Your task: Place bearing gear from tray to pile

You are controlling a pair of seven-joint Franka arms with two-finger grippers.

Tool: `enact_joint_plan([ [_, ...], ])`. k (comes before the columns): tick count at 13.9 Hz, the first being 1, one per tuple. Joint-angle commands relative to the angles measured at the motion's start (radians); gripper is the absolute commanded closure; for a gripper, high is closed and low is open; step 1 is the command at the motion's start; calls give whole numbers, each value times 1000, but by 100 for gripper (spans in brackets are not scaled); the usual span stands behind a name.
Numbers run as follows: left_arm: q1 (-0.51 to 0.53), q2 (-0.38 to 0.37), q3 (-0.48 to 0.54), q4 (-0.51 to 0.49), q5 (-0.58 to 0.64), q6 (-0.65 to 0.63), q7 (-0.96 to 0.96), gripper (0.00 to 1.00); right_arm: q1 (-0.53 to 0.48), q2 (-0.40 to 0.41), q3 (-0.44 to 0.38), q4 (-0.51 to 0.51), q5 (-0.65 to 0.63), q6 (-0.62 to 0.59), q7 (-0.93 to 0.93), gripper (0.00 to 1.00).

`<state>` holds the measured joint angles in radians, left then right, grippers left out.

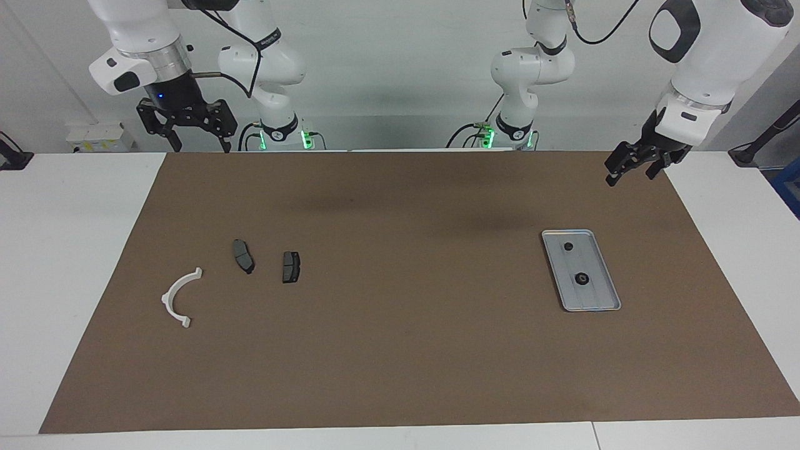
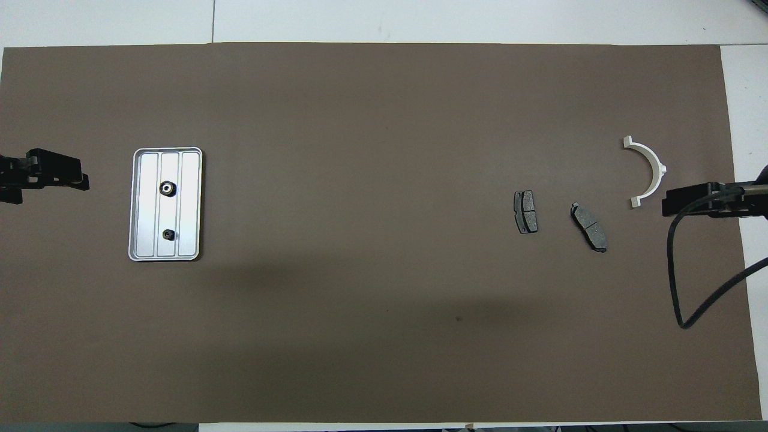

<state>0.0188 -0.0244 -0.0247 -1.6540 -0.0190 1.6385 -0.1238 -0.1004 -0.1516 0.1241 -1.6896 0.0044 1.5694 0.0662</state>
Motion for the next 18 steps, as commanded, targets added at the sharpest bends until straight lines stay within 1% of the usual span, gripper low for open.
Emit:
enact_joint_plan([
  [1, 6, 14, 0, 30, -15, -28, 16, 0, -8, -14, 2, -7, 20, 1, -19, 0],
  [6, -5, 3, -1, 5, -16, -3, 15, 0, -15, -11, 2, -18, 19, 3, -17, 0],
  [10, -7, -3, 0, -6, -12, -8, -2, 0, -13, -11, 2, -18, 19, 0, -17, 0],
  [12, 1, -5, -1, -18, -12, 13, -2, 0, -13, -11, 2, -18, 19, 0, -17, 0],
  [13, 4, -14, -1, -45, -13, 53, -3, 0, -13, -11, 2, -18, 19, 0, -17, 0],
  [15, 6, -29, 0, -148, -12, 162, -3, 0, -15, -11, 2, -18, 19, 0, -17, 0],
  [16, 7, -13, 0, -168, -10, 191, 6, 0, -15, -11, 2, -18, 19, -2, -19, 0],
  [18, 6, 61, -1, -174, -10, 251, 7, 0, -15, -11, 2, -18, 19, 0, -17, 0],
])
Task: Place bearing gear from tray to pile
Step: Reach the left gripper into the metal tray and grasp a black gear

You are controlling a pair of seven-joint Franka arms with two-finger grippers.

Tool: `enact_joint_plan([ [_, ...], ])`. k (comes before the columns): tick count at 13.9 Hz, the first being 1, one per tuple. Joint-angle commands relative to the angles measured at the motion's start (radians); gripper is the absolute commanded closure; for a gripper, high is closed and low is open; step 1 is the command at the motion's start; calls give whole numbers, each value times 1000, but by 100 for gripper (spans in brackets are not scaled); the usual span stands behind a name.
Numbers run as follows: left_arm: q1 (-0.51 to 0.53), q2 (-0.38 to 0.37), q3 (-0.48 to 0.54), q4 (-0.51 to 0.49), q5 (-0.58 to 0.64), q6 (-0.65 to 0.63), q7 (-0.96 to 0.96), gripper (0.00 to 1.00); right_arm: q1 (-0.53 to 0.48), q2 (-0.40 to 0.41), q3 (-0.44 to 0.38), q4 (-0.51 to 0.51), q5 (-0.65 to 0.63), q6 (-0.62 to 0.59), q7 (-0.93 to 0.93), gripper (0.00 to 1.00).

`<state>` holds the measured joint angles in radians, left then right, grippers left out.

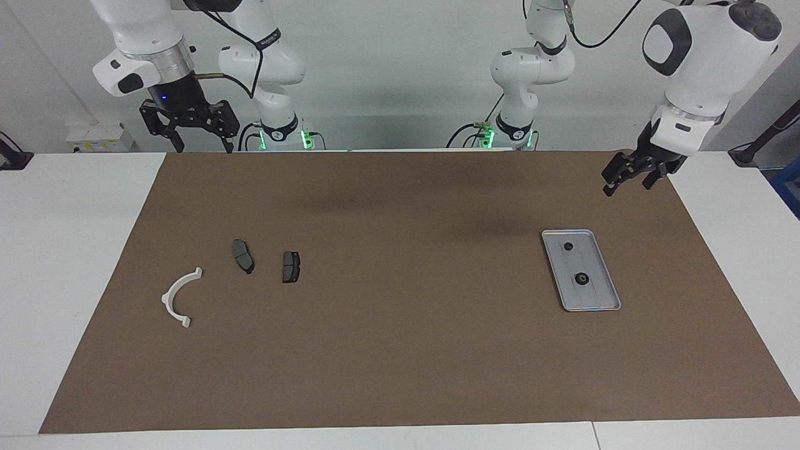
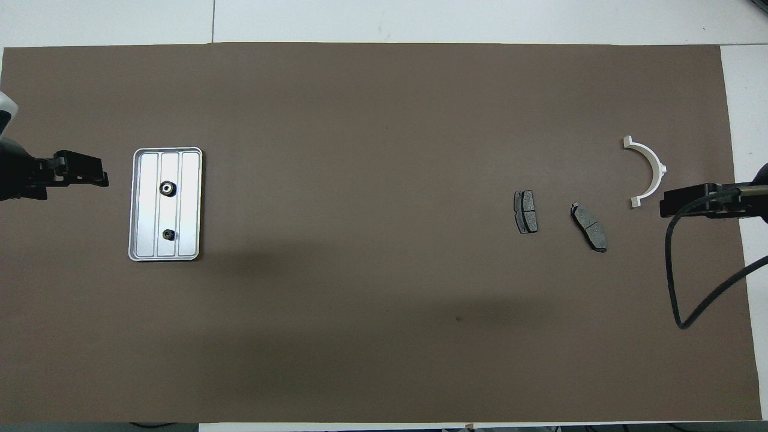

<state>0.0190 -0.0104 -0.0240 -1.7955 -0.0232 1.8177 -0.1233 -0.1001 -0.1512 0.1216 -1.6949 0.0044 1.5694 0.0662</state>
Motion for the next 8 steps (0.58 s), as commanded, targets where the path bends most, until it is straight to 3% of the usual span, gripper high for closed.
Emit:
enact_joint_plan([
  [1, 7, 73, -2, -39, -6, 119, 7, 0, -13, -11, 4, -14, 19, -2, -17, 0],
  [4, 15, 134, 1, -76, -6, 242, 5, 0, -13, -11, 4, -14, 19, -2, -17, 0],
  [8, 16, 280, 4, -70, -3, 313, 4, 0, -13, -11, 4, -14, 19, 0, -17, 0],
])
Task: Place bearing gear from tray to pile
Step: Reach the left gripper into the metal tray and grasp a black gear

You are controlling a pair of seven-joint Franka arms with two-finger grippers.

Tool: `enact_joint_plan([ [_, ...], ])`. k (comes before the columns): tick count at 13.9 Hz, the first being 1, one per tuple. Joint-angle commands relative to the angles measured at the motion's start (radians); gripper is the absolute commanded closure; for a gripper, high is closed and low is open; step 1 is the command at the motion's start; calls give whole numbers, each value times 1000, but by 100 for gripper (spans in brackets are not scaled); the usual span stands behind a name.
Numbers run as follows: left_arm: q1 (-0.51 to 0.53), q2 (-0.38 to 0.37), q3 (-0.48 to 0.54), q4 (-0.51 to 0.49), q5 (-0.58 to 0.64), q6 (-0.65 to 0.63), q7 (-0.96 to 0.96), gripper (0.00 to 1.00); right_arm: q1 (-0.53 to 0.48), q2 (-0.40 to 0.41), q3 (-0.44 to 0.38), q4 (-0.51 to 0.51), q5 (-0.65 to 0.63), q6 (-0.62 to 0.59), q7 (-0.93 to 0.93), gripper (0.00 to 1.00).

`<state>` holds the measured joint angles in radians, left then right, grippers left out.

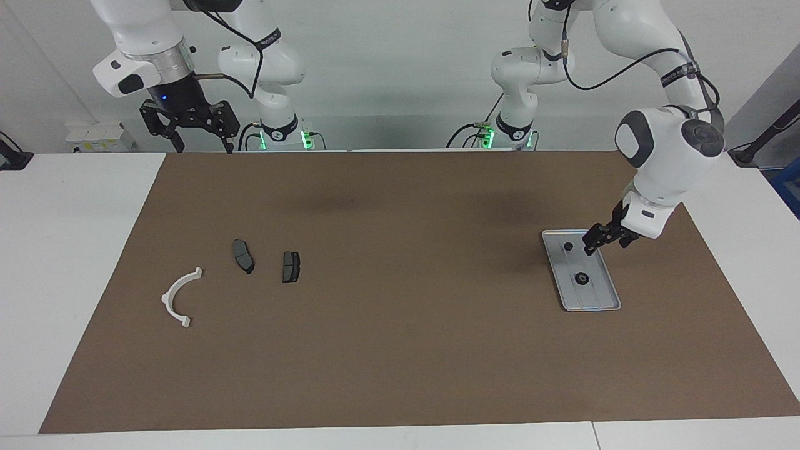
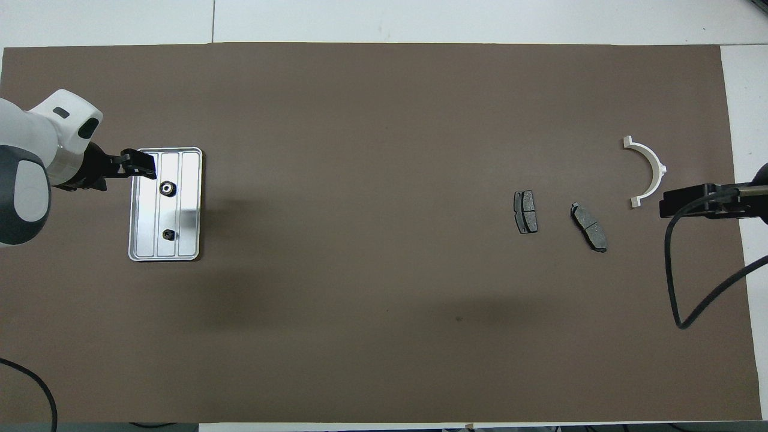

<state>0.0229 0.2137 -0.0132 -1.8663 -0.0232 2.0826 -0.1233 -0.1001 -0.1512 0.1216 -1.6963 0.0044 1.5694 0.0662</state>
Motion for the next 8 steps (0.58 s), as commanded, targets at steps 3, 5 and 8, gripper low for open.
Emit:
enact_joint_plan([
  [3, 9, 118, -8, -8, -4, 114, 2, 0, -13, -11, 4, -13, 19, 0, -19, 0],
  [5, 12, 128, -8, -7, -4, 128, 2, 0, -13, -11, 4, -13, 19, 0, -19, 0],
  [8, 11, 141, -8, -34, -4, 161, 2, 6, -13, -11, 4, -13, 19, -2, -19, 0],
])
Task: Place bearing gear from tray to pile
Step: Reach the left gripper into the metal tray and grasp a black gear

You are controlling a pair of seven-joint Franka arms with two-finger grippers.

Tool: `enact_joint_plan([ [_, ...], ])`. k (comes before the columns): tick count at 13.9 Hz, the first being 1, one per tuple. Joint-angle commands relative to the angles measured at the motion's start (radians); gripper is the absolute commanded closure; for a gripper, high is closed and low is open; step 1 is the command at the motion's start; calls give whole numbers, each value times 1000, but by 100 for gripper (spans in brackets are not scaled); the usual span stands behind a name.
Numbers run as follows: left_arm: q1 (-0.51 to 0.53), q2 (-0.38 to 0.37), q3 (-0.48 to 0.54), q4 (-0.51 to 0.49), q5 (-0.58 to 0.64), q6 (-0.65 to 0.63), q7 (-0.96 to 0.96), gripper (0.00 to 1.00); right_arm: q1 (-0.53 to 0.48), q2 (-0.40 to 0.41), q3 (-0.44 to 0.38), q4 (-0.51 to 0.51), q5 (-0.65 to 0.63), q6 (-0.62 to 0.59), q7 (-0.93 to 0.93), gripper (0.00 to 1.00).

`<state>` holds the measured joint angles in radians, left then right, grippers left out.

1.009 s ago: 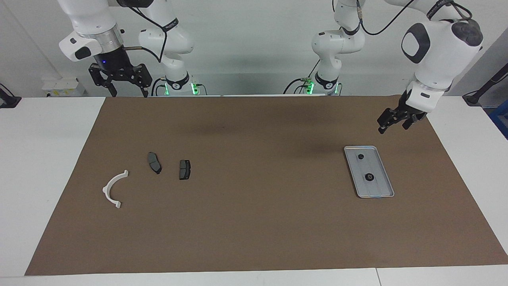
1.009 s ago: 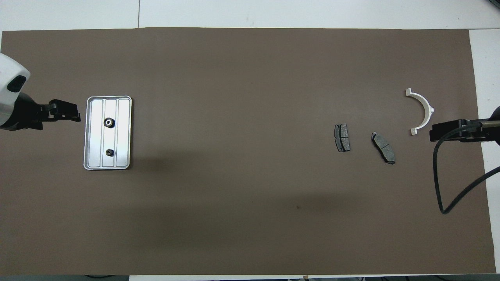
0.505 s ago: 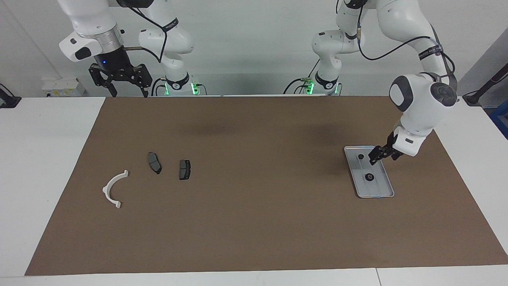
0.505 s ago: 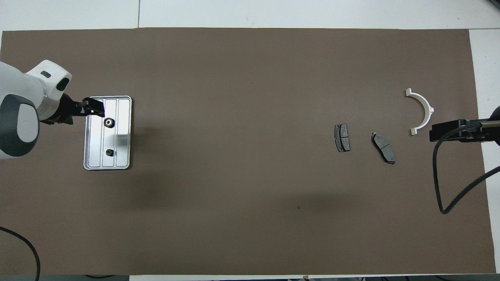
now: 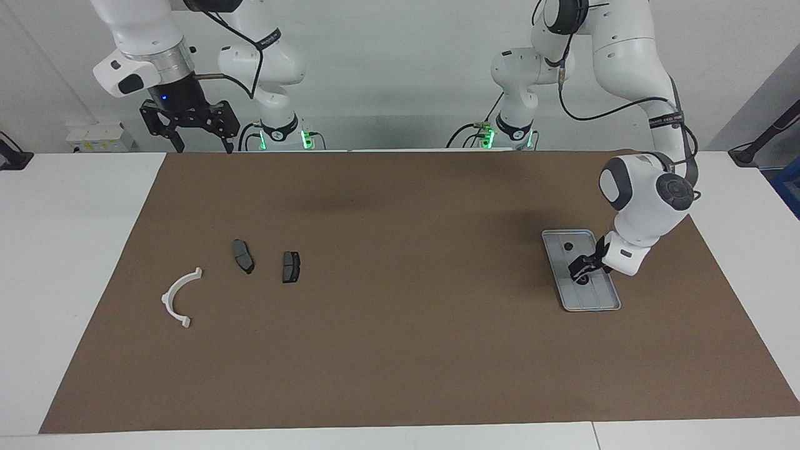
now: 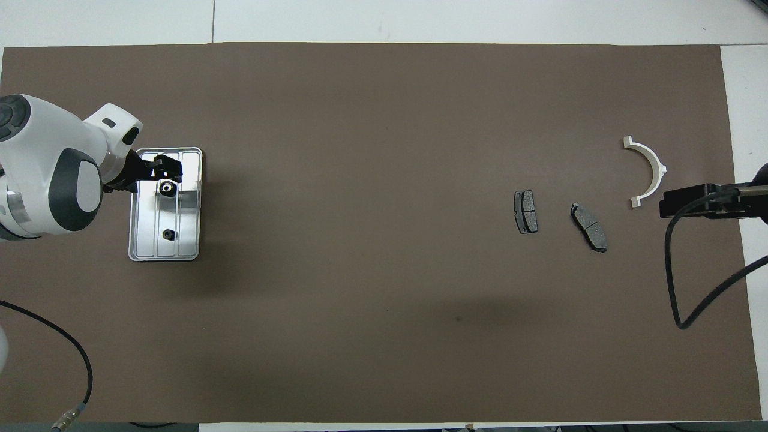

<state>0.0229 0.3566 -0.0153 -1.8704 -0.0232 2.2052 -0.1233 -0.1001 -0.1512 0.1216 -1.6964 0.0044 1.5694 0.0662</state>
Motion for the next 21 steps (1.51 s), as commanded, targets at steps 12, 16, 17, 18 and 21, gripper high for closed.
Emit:
enact_joint_plan([
  [12, 5, 8, -6, -65, -4, 102, 4, 38, -15, -11, 3, -11, 19, 0, -80, 0],
  [16, 3, 10, -6, -79, -4, 128, 4, 42, -20, -13, 3, -12, 20, -2, -123, 0],
  [17, 3, 8, -6, -81, -4, 128, 4, 48, -20, -11, 1, -12, 20, 0, -123, 0],
  [18, 3, 8, -6, -78, -4, 119, 4, 65, -20, -13, 1, -14, 20, 0, -123, 0],
  [21, -1, 10, -8, -27, -10, 46, -4, 94, -12, -13, 3, -14, 20, 0, -123, 0],
])
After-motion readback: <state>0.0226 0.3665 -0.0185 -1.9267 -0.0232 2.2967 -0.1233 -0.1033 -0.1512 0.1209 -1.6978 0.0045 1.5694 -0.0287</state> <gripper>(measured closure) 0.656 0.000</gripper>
